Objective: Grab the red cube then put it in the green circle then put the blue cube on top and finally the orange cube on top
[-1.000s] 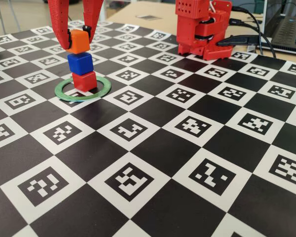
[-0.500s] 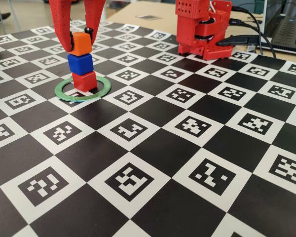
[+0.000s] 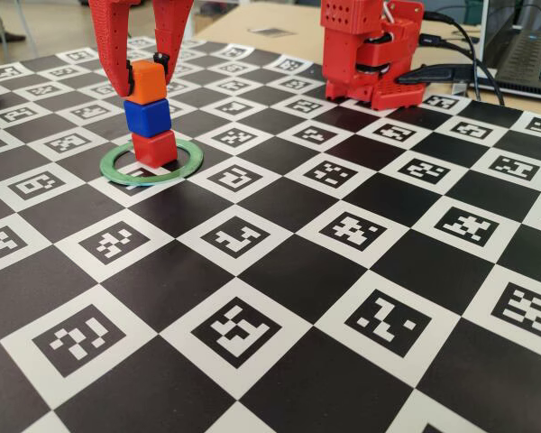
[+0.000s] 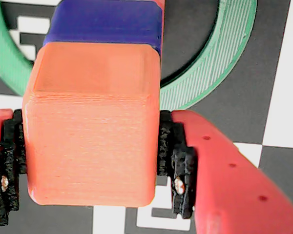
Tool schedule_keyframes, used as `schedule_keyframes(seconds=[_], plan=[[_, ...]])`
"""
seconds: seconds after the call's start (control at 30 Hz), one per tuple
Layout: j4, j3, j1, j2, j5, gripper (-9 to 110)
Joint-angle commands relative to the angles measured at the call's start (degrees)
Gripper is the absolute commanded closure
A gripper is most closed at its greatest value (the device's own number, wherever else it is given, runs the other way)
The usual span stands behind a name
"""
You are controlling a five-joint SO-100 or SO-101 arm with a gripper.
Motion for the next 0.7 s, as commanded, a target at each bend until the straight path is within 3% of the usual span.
schedule_keyframes(seconds=[0.0, 0.2, 0.43, 0.67], plan=[[-0.4, -0.4, 0.6, 5.1, 0.3, 68], [0.6, -1.1, 0.9, 7.7, 1.5, 57], [4.0, 0.9, -0.3, 17.4, 4.9, 56], [-0.5, 13.2, -2.5, 31.9, 9.1, 71]])
